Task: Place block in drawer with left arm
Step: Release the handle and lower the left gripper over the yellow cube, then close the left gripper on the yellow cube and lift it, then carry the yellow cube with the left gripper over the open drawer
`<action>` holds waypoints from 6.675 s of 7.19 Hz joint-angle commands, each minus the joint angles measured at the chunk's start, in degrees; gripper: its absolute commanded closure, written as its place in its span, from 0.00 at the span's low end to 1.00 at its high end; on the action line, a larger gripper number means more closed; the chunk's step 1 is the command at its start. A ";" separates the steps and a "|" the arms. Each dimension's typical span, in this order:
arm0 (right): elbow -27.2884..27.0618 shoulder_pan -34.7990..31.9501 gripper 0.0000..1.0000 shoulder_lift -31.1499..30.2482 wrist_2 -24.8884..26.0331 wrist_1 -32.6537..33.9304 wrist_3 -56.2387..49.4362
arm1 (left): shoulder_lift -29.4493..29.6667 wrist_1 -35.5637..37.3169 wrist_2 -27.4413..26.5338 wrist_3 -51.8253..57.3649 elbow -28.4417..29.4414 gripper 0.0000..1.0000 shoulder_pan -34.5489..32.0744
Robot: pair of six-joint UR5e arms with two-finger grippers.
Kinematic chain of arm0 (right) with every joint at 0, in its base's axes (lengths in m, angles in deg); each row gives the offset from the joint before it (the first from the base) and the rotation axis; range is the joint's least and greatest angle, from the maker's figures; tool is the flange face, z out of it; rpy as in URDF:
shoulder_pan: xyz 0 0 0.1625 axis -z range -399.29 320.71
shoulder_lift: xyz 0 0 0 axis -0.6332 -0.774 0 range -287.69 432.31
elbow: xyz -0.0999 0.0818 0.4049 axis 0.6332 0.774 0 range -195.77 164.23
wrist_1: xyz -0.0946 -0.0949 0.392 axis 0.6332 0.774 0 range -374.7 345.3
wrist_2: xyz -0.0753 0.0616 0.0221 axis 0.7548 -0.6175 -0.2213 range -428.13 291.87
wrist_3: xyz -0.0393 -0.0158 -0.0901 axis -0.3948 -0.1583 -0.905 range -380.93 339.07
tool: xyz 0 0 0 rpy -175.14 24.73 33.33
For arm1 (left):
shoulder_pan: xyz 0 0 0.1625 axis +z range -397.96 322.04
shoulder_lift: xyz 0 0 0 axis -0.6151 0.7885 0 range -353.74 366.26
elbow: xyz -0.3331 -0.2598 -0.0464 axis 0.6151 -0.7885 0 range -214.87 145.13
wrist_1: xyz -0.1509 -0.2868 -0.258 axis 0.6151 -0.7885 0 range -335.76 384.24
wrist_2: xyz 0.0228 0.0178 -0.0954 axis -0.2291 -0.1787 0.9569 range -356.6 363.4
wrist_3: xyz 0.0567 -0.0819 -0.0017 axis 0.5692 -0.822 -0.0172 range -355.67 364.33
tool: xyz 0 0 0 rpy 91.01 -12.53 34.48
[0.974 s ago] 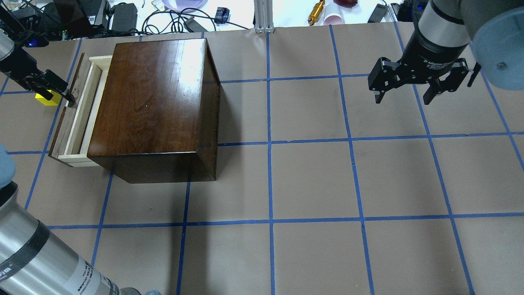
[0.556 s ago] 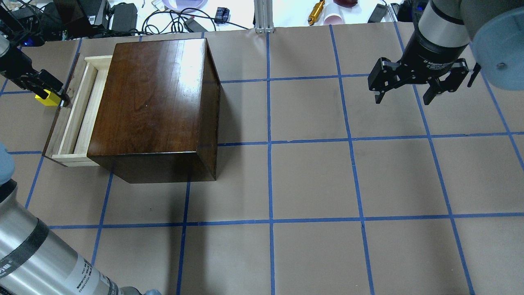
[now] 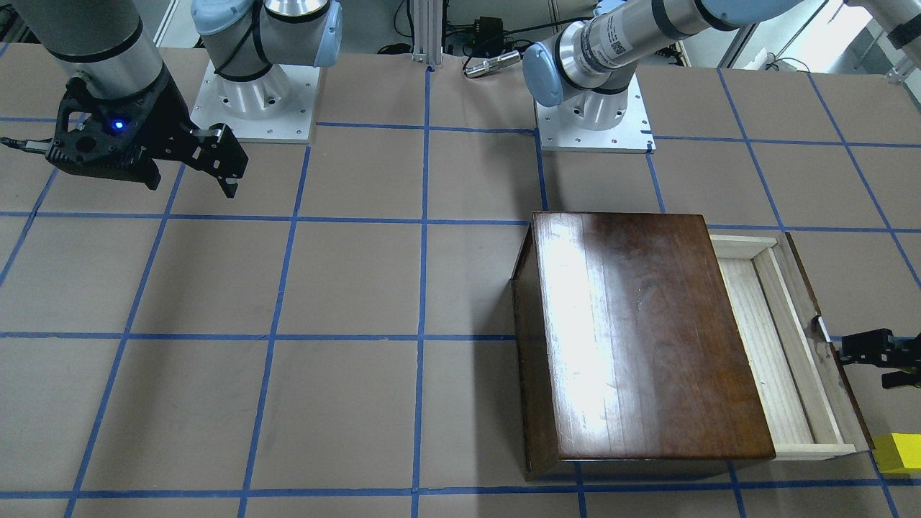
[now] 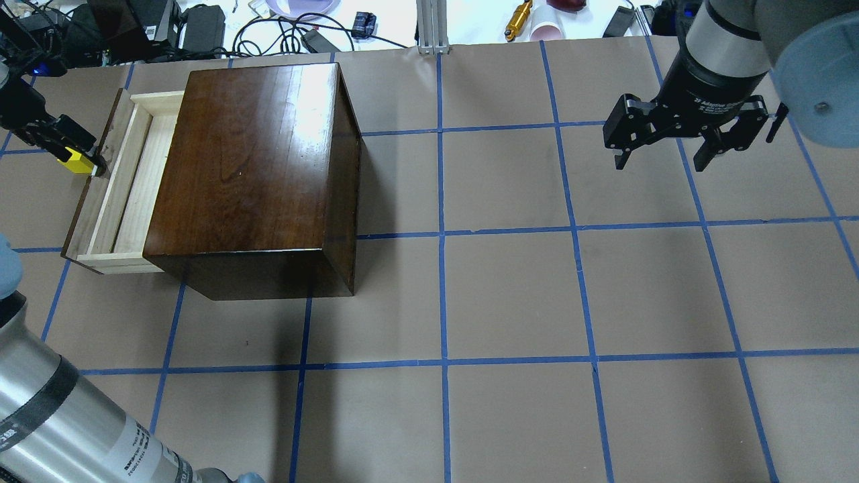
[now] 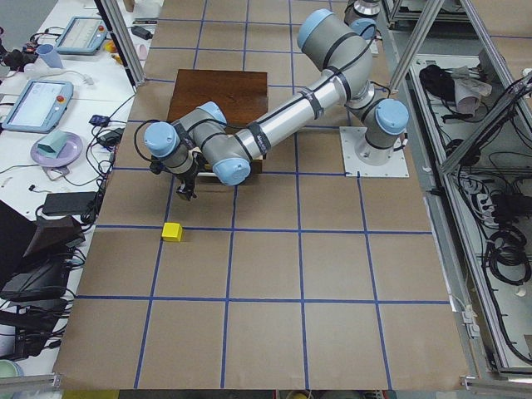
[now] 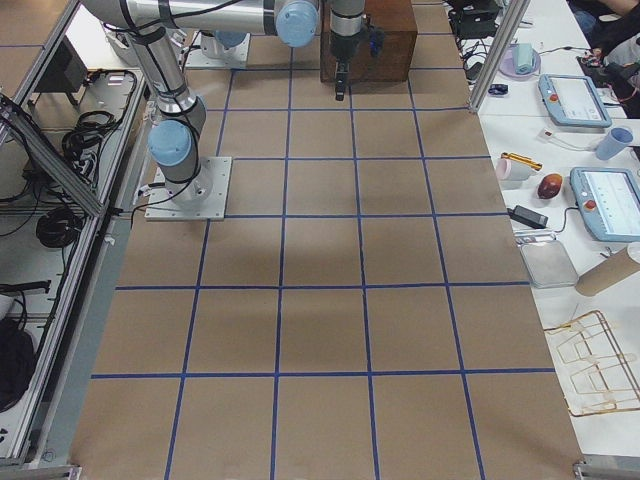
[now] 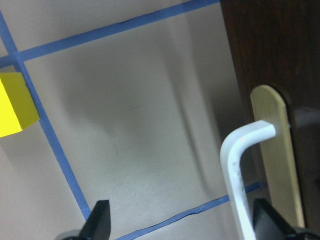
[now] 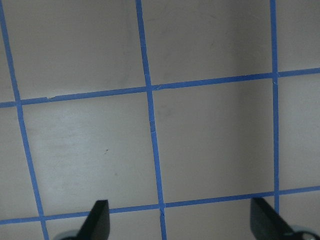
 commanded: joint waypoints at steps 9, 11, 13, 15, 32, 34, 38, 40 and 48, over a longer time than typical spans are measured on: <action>0.01 0.00 0.00 0.00 0.00 0.00 0.00 | 10.20 18.99 -0.09 -9.51 7.94 0.00 3.62; 0.01 0.00 0.00 0.00 0.00 0.00 0.00 | 14.33 19.10 -0.09 -9.62 11.80 0.00 3.63; 0.01 0.00 0.00 0.00 0.00 0.00 0.00 | 16.46 19.10 -0.01 -10.32 12.69 0.00 3.63; 0.01 0.00 0.00 0.00 0.00 0.00 0.00 | 17.16 19.10 0.26 -11.72 12.69 0.00 3.63; -0.07 0.00 0.00 0.00 -0.09 0.00 0.00 | -9.37 -7.88 1.05 -27.95 7.97 1.00 -8.04; -0.07 0.09 0.00 0.00 -0.09 0.00 0.00 | -9.73 -7.35 1.14 -32.11 3.13 1.00 -10.43; 0.01 0.00 0.00 0.00 0.00 0.00 0.00 | -7.71 -2.54 0.96 -30.89 -3.64 1.00 -10.35; 0.01 0.00 0.00 0.00 0.00 0.00 0.00 | -7.62 -0.85 0.96 -30.80 -6.72 1.00 -10.35; 0.01 0.00 0.00 0.00 0.00 0.00 0.00 | -8.93 -0.76 0.35 -29.66 -8.58 0.00 -9.82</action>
